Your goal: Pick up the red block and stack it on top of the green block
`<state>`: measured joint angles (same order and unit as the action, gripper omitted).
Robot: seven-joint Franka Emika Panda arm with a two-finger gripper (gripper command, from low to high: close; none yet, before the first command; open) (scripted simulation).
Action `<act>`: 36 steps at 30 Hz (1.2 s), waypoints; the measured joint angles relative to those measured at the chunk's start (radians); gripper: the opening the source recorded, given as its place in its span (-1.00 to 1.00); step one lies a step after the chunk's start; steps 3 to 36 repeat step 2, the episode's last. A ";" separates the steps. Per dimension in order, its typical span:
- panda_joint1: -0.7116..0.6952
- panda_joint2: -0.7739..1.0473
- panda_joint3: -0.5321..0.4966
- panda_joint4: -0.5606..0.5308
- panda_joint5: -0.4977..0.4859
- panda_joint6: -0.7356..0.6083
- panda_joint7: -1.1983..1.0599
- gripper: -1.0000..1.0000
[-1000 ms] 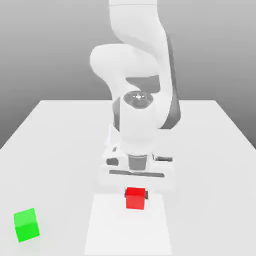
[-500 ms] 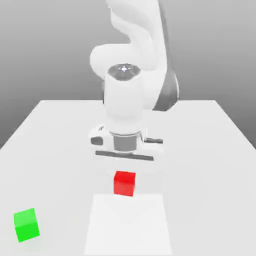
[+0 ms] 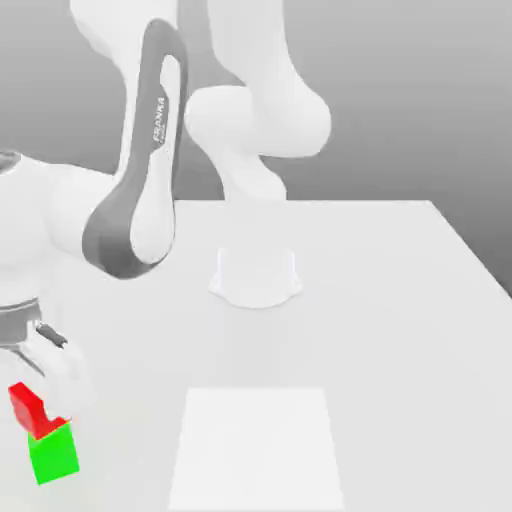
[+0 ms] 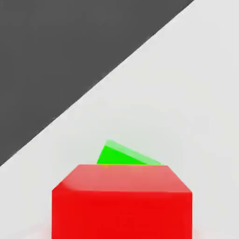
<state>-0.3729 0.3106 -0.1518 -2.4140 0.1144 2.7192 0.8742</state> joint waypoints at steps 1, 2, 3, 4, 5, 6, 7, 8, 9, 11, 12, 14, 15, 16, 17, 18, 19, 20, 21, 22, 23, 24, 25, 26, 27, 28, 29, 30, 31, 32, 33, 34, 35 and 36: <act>0.000 0.000 0.000 0.000 0.000 0.000 0.000 1.00; 0.000 0.000 0.000 0.000 0.000 0.000 0.000 1.00; 0.000 0.000 0.000 0.000 0.000 0.000 0.000 1.00; 0.000 0.000 0.000 0.000 0.000 0.000 0.000 1.00; 0.000 0.000 0.000 0.000 0.000 0.000 0.000 1.00; 0.000 0.000 0.000 0.000 0.000 0.000 0.000 1.00; 0.000 0.000 0.000 0.000 0.000 0.000 0.000 1.00; 0.000 0.000 0.000 0.000 0.000 0.000 0.000 1.00; 0.000 0.000 0.000 0.000 0.000 0.000 0.000 1.00; 0.000 0.000 0.000 0.000 0.000 0.000 0.000 1.00; 0.000 0.000 0.000 0.000 0.000 0.000 0.000 1.00; 0.000 0.000 0.000 0.000 0.000 0.000 0.000 1.00; 0.000 0.000 0.000 0.000 0.000 0.000 0.000 1.00; 0.000 0.000 0.000 0.000 0.000 0.000 0.000 1.00; 0.000 0.000 0.000 0.000 0.000 0.000 0.000 1.00; 0.000 0.000 0.000 0.000 0.000 0.000 0.000 1.00; 0.000 0.000 0.000 0.000 0.000 0.000 0.000 1.00; 0.000 0.000 0.000 0.000 0.000 0.000 0.000 1.00; 0.000 0.000 0.000 0.000 0.000 0.000 0.000 1.00; 0.000 0.000 0.000 0.000 0.000 0.000 0.000 1.00; 0.000 0.000 0.000 0.000 0.000 0.000 0.000 1.00; 0.000 0.000 0.000 0.000 0.000 0.000 0.000 1.00; 0.000 0.000 0.000 0.000 0.000 0.000 0.000 1.00; 0.000 0.000 0.000 0.000 0.000 0.000 0.000 1.00; 0.000 0.000 0.000 0.000 0.000 0.000 0.000 1.00; 0.000 0.000 0.000 0.000 0.000 0.000 0.000 1.00; 0.000 0.000 0.000 0.000 0.000 0.000 0.000 1.00; 0.000 0.000 0.000 0.000 0.000 0.000 0.000 1.00; 0.000 0.000 0.000 0.000 0.000 0.000 0.000 1.00; 0.000 0.000 0.000 0.000 0.000 0.000 0.000 1.00; 0.000 0.000 0.000 0.000 0.000 0.000 0.000 1.00; 0.000 0.000 0.000 0.000 0.000 0.000 0.000 1.00; 0.000 0.000 0.000 0.000 0.000 0.000 0.000 1.00; 0.000 0.000 0.000 0.000 0.000 0.000 0.000 1.00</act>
